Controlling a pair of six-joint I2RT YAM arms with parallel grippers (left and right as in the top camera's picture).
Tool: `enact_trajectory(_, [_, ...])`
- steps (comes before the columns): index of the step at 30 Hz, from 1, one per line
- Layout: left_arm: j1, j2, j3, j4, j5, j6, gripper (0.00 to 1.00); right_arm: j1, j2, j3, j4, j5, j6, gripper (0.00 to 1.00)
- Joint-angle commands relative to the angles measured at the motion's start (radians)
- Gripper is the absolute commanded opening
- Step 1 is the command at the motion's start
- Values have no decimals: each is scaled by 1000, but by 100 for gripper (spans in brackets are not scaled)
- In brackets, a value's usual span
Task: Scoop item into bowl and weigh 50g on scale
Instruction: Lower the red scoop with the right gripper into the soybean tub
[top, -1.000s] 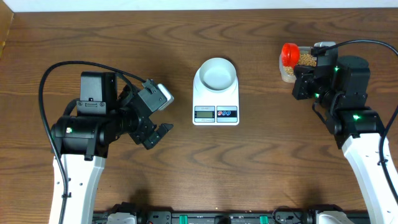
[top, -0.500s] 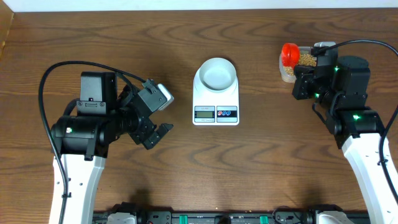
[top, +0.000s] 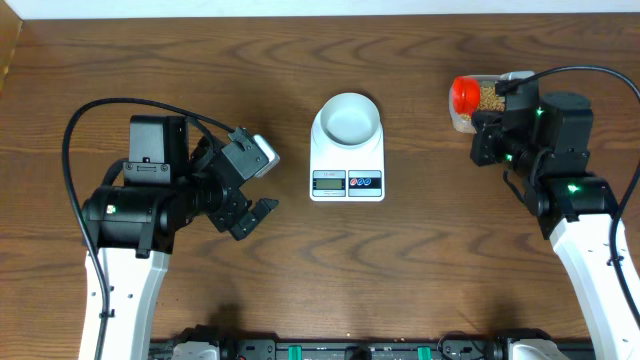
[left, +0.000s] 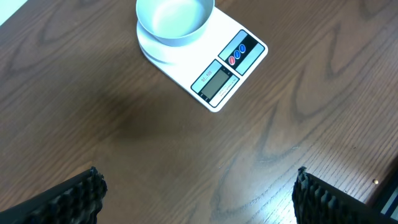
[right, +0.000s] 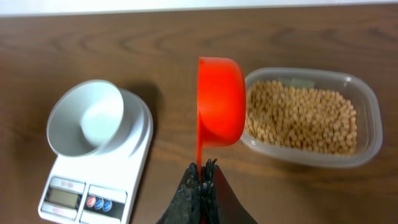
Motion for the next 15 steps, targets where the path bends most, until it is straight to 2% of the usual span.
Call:
enact_trajectory(1, [4,-7,21,-3,20,-9,98,-7,-5,35,-21,22,-56,1])
enact_trajectory(15, [4,-7,21,-3,20,-9,98,-7,-4,169,-211,309,-87,1])
